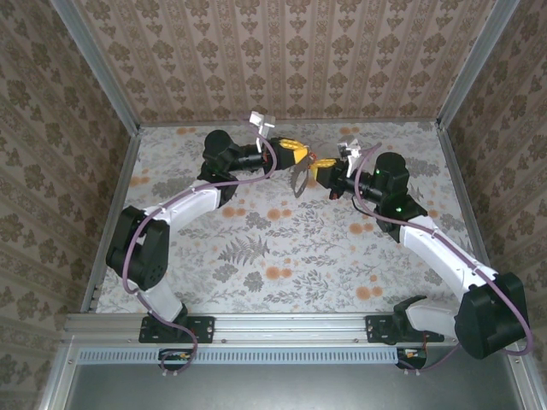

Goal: Put the keys on the keyring

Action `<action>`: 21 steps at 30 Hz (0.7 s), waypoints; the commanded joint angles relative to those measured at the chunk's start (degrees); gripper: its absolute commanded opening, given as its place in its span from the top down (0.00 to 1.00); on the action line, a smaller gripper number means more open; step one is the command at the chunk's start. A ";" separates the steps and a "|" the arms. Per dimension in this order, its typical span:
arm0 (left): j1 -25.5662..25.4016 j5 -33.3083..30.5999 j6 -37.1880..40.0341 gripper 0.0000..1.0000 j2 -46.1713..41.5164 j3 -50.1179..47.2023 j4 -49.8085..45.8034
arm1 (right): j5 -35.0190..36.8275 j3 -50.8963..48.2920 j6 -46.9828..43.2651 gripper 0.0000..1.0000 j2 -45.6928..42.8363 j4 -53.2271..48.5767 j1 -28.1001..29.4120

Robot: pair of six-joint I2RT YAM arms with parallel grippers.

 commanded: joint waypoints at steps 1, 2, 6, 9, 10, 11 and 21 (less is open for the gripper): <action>-0.35 -0.54 -1.89 1.00 0.85 -0.40 4.67 | -0.96 0.39 0.04 1.00 -1.75 1.86 0.22; -0.33 -0.68 -2.06 1.00 0.86 -0.40 4.89 | -1.39 0.08 0.20 1.00 -2.03 2.03 0.27; -0.38 -0.97 -2.62 1.00 0.88 -0.49 5.54 | -3.05 -1.27 1.54 1.00 -2.91 4.21 0.25; -0.38 -1.41 -3.43 1.00 0.95 -0.66 6.69 | -3.99 -2.15 2.89 1.00 -3.45 6.11 0.25; -0.42 -1.47 -3.62 1.00 1.03 -0.67 6.98 | -4.08 -2.40 3.25 1.00 -3.49 6.55 0.22; -0.47 -1.58 -3.82 1.00 1.12 -0.66 7.20 | -4.18 -2.59 3.63 1.00 -3.49 7.08 0.23; -0.69 -2.57 -8.54 1.00 2.78 -0.49 13.52 | -4.35 -4.54 6.83 1.00 -2.02 11.61 0.28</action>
